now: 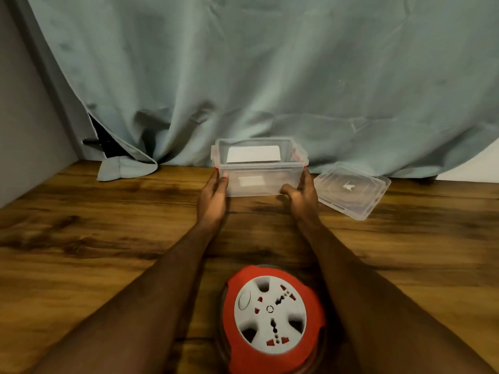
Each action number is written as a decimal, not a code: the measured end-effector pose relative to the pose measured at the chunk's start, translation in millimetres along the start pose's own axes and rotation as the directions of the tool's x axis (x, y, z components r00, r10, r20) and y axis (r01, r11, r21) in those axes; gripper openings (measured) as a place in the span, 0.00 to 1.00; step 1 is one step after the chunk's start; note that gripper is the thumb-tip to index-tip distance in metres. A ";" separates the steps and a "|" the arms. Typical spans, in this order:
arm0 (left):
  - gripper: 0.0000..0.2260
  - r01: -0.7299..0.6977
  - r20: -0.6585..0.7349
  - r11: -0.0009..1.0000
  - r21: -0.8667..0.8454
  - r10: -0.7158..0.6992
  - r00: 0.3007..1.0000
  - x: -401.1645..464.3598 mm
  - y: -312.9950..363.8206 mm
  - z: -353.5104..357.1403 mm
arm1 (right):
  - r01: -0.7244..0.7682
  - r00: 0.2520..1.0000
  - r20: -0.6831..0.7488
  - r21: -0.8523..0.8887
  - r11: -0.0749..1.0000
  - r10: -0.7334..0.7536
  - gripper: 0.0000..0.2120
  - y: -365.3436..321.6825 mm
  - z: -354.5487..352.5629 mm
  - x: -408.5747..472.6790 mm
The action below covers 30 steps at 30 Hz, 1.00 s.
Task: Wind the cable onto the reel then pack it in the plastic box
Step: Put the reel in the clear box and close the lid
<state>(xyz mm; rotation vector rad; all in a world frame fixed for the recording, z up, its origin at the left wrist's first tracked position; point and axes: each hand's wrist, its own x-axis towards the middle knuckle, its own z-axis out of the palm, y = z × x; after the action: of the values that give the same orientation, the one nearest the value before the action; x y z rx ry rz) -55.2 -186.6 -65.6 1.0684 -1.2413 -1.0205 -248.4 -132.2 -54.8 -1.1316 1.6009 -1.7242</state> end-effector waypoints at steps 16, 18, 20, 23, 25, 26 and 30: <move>0.21 0.091 0.006 0.995 -0.045 -0.091 0.996 -96.7 23.3 -46.6 | -0.040 0.996 -0.067 0.146 0.988 0.051 0.30 -16.9 -35.8 -105.5; 0.19 0.110 0.010 0.991 -0.081 -0.110 0.994 -113.7 27.0 -52.6 | -0.049 0.996 -0.068 0.160 0.986 0.060 0.30 -21.6 -39.6 -122.6; 0.18 0.112 -0.001 0.991 -0.067 -0.112 0.994 -130.8 31.3 -58.8 | -0.060 0.995 -0.069 0.170 0.984 0.072 0.29 -26.5 -44.9 -140.5; 0.20 0.098 -0.028 0.994 -0.044 -0.100 0.995 -155.1 40.0 -65.1 | -0.064 0.995 -0.069 0.181 0.981 0.077 0.29 -32.1 -53.3 -165.4; 0.20 0.075 -0.043 0.997 -0.031 -0.076 0.996 -162.9 42.4 -64.7 | -0.069 0.994 -0.073 0.184 0.980 0.084 0.29 -32.9 -56.4 -173.5; 0.20 0.066 -0.047 0.998 -0.023 -0.067 0.997 -166.8 43.0 -65.3 | -0.074 0.994 -0.072 0.187 0.980 0.088 0.29 -33.7 -57.6 -177.9; 0.17 0.093 -0.055 0.995 -0.046 -0.096 0.994 -179.4 43.3 -72.1 | -0.066 0.995 -0.056 0.195 0.979 0.078 0.29 -37.3 -61.8 -195.9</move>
<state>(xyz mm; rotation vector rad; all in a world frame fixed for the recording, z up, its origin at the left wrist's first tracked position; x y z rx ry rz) 6.1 1.8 -62.2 1.1241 -1.1272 -1.0770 -194.2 69.4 -59.0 -0.9233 1.4552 -1.8393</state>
